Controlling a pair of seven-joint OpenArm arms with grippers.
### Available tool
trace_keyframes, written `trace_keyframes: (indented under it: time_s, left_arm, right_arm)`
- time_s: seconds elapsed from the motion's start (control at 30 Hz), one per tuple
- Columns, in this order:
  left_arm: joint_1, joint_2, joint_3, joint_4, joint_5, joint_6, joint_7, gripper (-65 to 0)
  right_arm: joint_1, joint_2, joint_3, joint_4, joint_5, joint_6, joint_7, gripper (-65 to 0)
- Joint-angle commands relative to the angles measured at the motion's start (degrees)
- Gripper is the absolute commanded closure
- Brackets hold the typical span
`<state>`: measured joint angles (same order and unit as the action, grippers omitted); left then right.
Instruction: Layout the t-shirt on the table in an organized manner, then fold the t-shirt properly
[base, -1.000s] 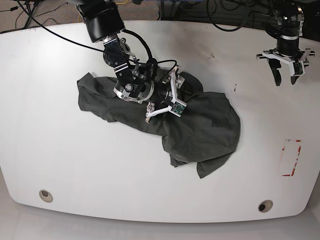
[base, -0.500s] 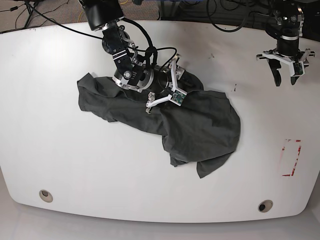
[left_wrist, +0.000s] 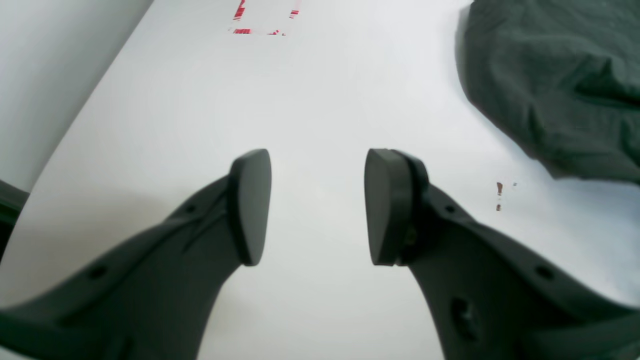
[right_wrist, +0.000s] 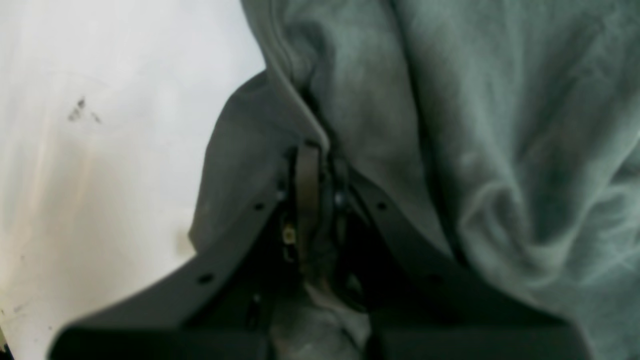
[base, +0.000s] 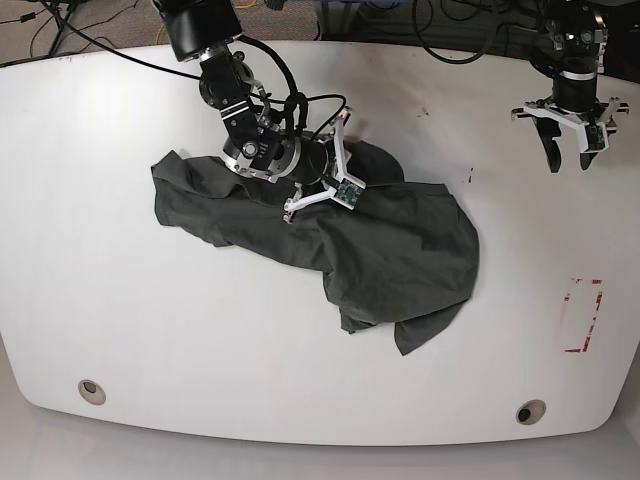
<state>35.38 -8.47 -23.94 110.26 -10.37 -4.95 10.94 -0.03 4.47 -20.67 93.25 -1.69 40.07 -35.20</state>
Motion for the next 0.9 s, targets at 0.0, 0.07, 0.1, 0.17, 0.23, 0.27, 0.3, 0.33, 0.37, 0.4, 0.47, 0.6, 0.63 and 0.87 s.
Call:
trace_keyframes:
  time_s: [0.0,0.07,0.1,0.17,0.23,0.27,0.3,0.33,0.37,0.4,0.47,0.6,0.63,0.87]
  left_arm:
    - [0.18,-0.54,-0.1,1.0,0.04,0.34,-1.49,-28.9]
    - [0.18,-0.54,0.16,1.0,0.04,0.34,-1.49,-29.0]
    - [0.18,-0.54,0.69,1.0,0.04,0.34,-1.4,-29.0]
    - [0.18,-0.89,2.01,1.0,0.04,0.16,-1.4,-29.2]
    - [0.27,-0.98,3.24,1.0,0.04,-0.9,-1.4,-29.2]
    - [0.27,-0.98,3.59,1.0,0.04,-1.51,-1.4,-29.2]
    - [0.27,-0.98,4.21,1.0,0.04,-2.48,-1.4,-29.2]
    - [0.18,-0.98,4.65,1.0,0.04,-3.45,-1.4,-29.2]
    - [0.18,-0.98,5.18,1.0,0.04,-4.41,-1.4,-29.2]
    - [0.18,-0.89,5.97,1.0,0.04,-5.73,-1.4,-29.2]
    - [0.1,-0.89,7.37,1.0,0.04,-7.84,-1.4,-29.2]
    - [0.1,-0.89,11.94,1.0,0.04,-12.41,-0.35,-29.3]
    - [-0.08,-0.98,12.91,1.0,0.04,-13.12,0.62,-29.3]
    - [-4.47,-0.54,17.48,1.08,-0.13,-20.06,10.03,-29.3]
  right_arm:
    - [0.78,-0.29,1.11,4.11,0.68,-0.07,1.31,0.0]
    - [0.78,-0.29,2.16,5.78,0.68,-0.07,1.31,0.0]
    - [0.78,-0.29,2.6,6.48,0.68,-0.07,1.31,0.0]
    - [1.31,-0.29,3.48,7.98,0.68,-0.07,1.31,0.0]
    - [2.01,-0.29,4.45,9.21,0.68,-0.07,1.31,0.0]
    - [2.63,-0.29,4.97,9.65,0.68,-0.07,1.31,0.0]
    - [3.68,-0.38,5.59,10.18,0.68,-0.07,1.31,0.0]
    - [4.65,-0.38,5.94,10.44,0.68,-0.07,1.31,0.0]
    - [5.35,-0.47,6.2,10.62,0.68,-0.07,1.31,0.0]
    - [6.41,-0.47,6.56,10.7,0.68,-0.07,1.31,0.0]
    - [8.6,-0.56,7.0,10.97,0.68,-0.07,1.31,0.0]
    - [13.79,-0.65,7.52,12.2,0.68,-0.07,1.31,0.0]
    - [15.02,-0.65,7.7,12.46,0.68,-0.07,1.31,0.0]
    - [23.2,-0.47,9.11,13.78,0.68,-0.07,1.31,0.0]
